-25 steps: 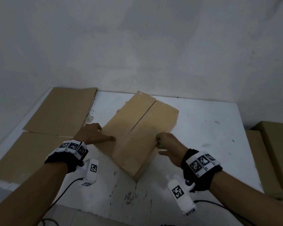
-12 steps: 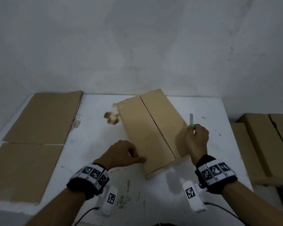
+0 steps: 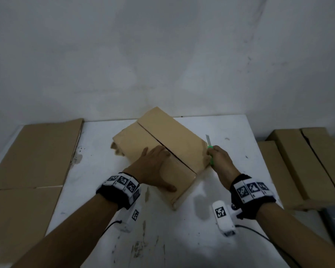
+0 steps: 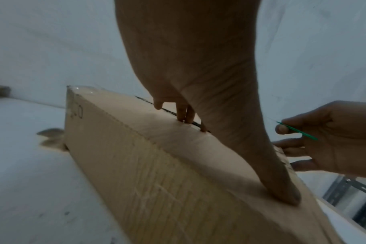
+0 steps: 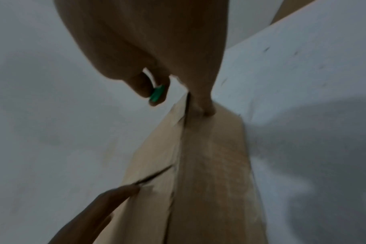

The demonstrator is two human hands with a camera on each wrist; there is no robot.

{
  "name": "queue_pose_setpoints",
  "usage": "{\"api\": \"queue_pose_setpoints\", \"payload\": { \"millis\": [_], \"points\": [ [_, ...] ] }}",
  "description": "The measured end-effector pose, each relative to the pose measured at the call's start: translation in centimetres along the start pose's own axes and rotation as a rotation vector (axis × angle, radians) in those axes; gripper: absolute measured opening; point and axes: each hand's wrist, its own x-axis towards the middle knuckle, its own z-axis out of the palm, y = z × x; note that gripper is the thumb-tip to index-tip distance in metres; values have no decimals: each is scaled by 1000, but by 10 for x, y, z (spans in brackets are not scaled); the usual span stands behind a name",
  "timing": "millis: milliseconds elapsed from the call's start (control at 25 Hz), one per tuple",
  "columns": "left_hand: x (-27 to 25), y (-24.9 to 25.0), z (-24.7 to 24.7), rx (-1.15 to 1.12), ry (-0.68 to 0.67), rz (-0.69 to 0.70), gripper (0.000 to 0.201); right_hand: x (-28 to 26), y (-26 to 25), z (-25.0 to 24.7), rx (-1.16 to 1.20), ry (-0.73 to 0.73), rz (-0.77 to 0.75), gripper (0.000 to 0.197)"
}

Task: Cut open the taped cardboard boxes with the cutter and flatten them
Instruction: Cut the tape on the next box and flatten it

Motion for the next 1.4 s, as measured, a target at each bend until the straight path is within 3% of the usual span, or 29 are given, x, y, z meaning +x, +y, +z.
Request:
{"api": "queue_pose_setpoints", "payload": {
  "millis": [200,400,520,600,760,920,1080,1280,1400],
  "points": [
    [15,0,2,68,64,-30,131,6,-1,-31,-16,-15,-54,20],
    [15,2,-3,148,-9,-43,133,-35,42,-32,-434,-147,-276,29],
    [24,11,-19,186,-103,-66,131,-53,55,-40,-425,-344,-212,30],
    [27,16,-28,156,-126,-71,128,-57,59,-45,-424,-387,-187,28],
    [31,21,-35,212,-39,-39,116,-51,60,-48,-528,-327,-337,29],
    [32,19,-37,266,-31,-30,118,-42,57,-46,-833,-242,-478,24],
    [35,17,-40,261,-33,-33,116,-44,57,-43,-943,-181,-446,24],
    [38,19,-42,307,-34,-24,114,-46,61,-37,-740,-186,-330,37],
    [41,21,-44,312,-60,-17,117,-44,59,-31,-776,-204,-306,36]
  ]
}}
